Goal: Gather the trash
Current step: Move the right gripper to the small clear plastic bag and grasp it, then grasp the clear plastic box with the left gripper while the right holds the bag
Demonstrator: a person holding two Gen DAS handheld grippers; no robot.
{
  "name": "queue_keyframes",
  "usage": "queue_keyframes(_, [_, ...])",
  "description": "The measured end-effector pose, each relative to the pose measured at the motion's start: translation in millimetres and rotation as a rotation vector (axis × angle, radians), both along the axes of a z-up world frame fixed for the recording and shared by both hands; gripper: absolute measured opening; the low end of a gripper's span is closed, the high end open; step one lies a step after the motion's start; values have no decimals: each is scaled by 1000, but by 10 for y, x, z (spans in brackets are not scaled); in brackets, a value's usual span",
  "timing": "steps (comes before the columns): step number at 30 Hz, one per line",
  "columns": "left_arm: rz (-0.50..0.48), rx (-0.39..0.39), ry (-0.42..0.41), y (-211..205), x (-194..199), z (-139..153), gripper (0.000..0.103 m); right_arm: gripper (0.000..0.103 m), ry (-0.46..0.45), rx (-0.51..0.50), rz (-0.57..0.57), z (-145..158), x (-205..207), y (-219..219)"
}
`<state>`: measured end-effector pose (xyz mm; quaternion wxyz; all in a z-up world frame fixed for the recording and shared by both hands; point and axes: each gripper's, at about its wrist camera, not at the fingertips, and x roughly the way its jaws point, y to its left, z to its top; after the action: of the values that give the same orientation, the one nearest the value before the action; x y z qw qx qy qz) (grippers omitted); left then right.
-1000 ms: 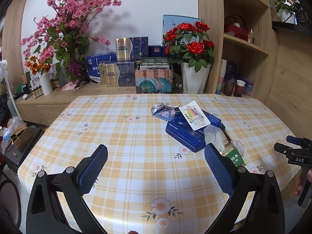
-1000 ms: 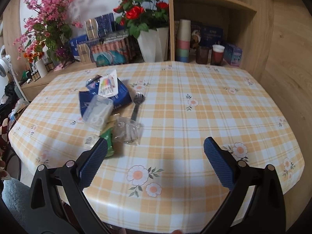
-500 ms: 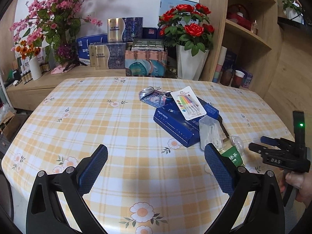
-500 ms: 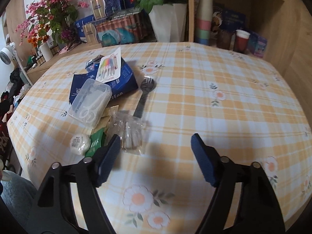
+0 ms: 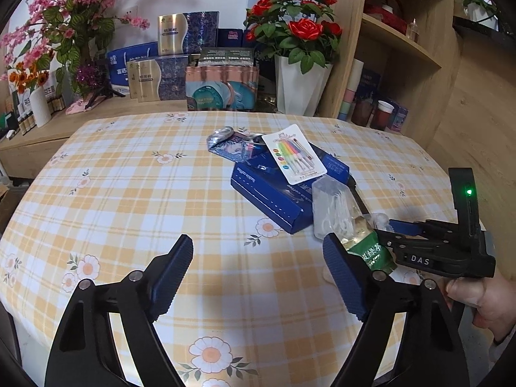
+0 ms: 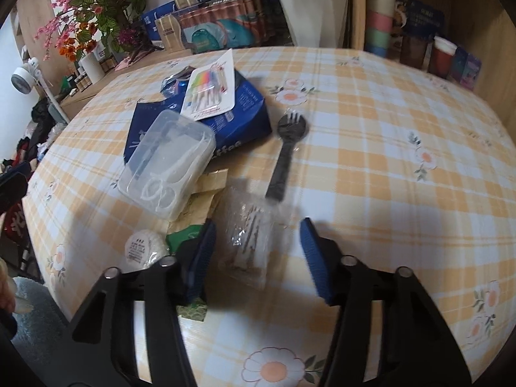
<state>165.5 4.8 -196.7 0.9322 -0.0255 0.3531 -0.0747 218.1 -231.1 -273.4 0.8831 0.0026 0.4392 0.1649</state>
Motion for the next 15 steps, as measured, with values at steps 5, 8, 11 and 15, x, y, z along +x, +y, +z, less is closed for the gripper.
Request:
queue_keyframes(5, [-33,-14,18,-101,38,-35,76,24,-5,-1,-9,66,-89,-25])
queue_keyframes(8, [-64,-2,38,-231,101,-77,76,22,-21,18,-33,113,-160,-92])
queue_keyframes(11, [-103,7,55,-438,216,-123,76,22,-36,33,-67,161,-233,-205])
queue_keyframes(15, [-157,55,40,-753,378,-128,76,21,-36,59,-105,195,-285,-359])
